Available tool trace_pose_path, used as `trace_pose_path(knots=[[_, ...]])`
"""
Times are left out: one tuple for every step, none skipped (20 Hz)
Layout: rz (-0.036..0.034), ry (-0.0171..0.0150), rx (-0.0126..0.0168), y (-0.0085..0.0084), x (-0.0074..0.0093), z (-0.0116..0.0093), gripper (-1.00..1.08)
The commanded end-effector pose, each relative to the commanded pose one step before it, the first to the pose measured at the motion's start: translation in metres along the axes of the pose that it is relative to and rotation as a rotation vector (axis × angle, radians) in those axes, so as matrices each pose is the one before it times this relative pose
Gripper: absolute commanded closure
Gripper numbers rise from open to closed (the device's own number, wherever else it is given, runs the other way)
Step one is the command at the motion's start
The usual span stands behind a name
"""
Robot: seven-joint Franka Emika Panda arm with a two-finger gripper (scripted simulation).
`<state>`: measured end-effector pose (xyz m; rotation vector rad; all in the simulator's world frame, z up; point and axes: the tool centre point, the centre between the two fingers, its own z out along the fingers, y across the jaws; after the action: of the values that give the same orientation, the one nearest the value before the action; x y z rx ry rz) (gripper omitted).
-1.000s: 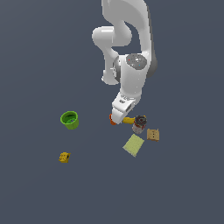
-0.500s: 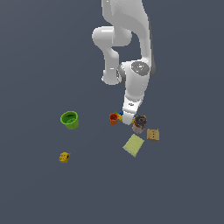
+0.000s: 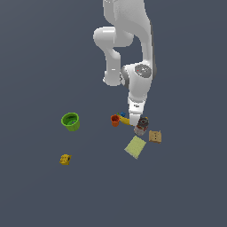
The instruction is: Pick up a designated object from a clutter of objects.
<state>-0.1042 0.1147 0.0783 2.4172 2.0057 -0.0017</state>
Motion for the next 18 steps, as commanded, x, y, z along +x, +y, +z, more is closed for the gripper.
trace_pose_path(knots=[[-0.01409, 0.00118, -0.00028, -0.00179, 0.00081, 0.00143, -0.92], [-0.00084, 0.00006, 0.00002, -0.00012, 0.00003, 0.00010, -0.92], [0.00544, -0.00056, 0.00039, 0.00056, -0.00026, -0.00048, -0.92], [0.00000, 0.00000, 0.00000, -0.00002, -0.00002, 0.00024, -0.92], [0.00000, 0.00000, 0.00000, -0.00006, -0.00006, 0.00074, -0.92], [-0.00047, 0.00012, 0.00009, -0.00016, 0.00009, 0.00125, -0.92], [0.00000, 0.00000, 0.00000, -0.00009, -0.00011, 0.00172, -0.92], [-0.00047, 0.00012, 0.00006, -0.00017, 0.00005, 0.00220, -0.92], [-0.00047, 0.00011, 0.00004, -0.00016, 0.00005, 0.00267, -0.92], [0.00000, 0.00000, 0.00000, -0.00005, -0.00015, 0.00314, -0.92], [-0.00068, 0.00013, 0.00002, -0.00016, 0.00011, 0.00359, -0.92], [-0.00048, 0.00007, -0.00001, -0.00010, 0.00001, 0.00406, -0.92], [-0.00049, 0.00004, -0.00002, -0.00009, -0.00001, 0.00451, -0.92], [-0.00069, 0.00001, -0.00005, -0.00011, 0.00005, 0.00481, -0.92], [-0.00048, -0.00004, -0.00005, -0.00007, -0.00003, 0.00442, -0.92], [-0.00048, -0.00007, -0.00006, -0.00007, -0.00001, 0.00393, -0.92], [-0.00047, -0.00009, -0.00007, -0.00006, 0.00001, 0.00344, -0.92], [0.00000, 0.00000, 0.00000, 0.00004, -0.00016, 0.00297, -0.92]])
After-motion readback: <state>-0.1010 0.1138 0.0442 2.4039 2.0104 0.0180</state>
